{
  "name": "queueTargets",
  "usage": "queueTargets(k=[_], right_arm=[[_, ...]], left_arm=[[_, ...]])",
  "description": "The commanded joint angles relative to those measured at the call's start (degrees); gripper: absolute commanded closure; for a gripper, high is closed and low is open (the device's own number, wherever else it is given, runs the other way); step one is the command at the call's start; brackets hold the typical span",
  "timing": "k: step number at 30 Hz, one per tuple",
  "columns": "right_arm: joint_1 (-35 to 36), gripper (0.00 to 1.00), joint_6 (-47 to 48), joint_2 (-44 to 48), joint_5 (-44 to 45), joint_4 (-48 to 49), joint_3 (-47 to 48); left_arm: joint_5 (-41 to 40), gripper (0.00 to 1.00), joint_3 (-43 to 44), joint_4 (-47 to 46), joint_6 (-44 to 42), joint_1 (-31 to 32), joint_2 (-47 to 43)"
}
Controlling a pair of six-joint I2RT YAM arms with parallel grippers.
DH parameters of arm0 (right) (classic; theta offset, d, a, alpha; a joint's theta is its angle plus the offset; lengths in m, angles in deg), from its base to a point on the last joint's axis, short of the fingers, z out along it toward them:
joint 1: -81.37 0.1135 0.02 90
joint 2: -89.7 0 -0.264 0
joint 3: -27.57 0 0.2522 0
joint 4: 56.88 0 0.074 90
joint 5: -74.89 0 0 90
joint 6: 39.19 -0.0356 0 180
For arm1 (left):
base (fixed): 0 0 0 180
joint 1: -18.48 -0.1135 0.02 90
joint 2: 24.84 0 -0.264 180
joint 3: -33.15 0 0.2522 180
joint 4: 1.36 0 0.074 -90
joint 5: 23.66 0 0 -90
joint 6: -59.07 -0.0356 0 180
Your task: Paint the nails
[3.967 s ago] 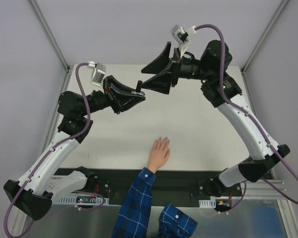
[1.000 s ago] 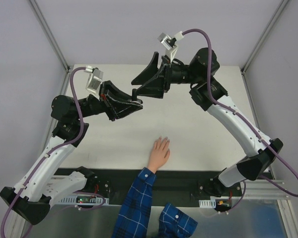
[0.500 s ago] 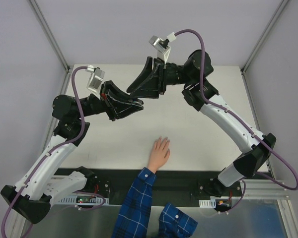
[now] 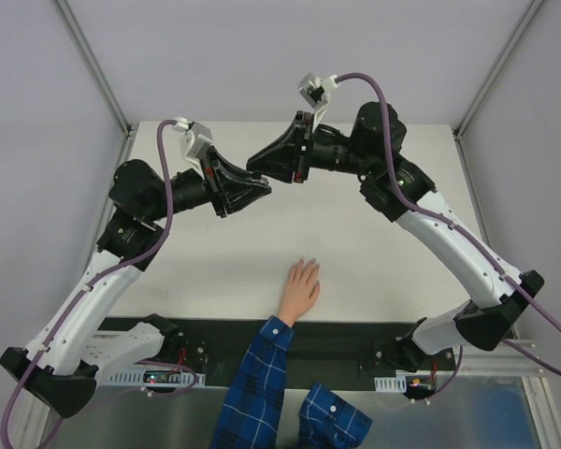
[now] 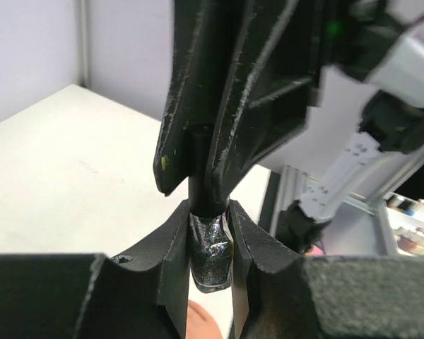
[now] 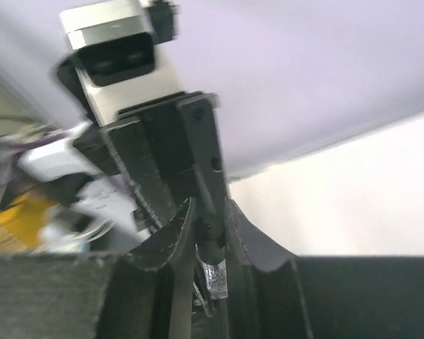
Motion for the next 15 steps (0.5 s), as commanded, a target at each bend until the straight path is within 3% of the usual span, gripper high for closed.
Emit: queueTargets(k=[1,2,3,4,7,11,12,13,15], right_arm=[[11.14,0.99,17.99,3.95,54.49,-32.81,9.85],[14.77,0.99,17.74,2.63,66.24,-37.25,13.90],[17.85,0.99,21.48,1.05,72.19,-41.13,17.08],[23.11,0.99,23.08,-1.57,82.95,-43.51,25.20],[25.88,0.99,23.20,-11.34,90.43,-55.46,39.72],[25.79,0.98,23.44,-8.38,86.77,-51.21,32.36],[25.45,0.92,23.62,-6.28,85.45,-47.79,31.18],[23.96,0.80,23.36,-5.48,80.48,-47.06,30.82],[21.59,0.70,23.10,-3.90,73.17,-46.00,31.00]], left_arm=[[-13.00,1.00,3.89,-0.37,-9.96,-0.66,2.53],[-14.22,1.00,4.33,-0.37,-11.36,-0.57,3.32],[-15.46,1.00,4.76,-0.81,-11.63,-0.48,5.07],[-16.25,1.00,4.86,-1.77,-11.72,-0.39,5.87],[-21.26,1.00,4.51,-5.10,-11.11,-0.39,7.81],[-21.19,1.00,4.24,-6.09,-11.55,-0.39,8.43],[-19.61,1.00,4.16,-6.09,-11.55,-0.39,8.25],[-18.82,1.00,3.98,-5.91,-11.46,-0.39,8.08],[-16.19,1.00,3.19,-5.73,-11.20,-0.48,6.94]])
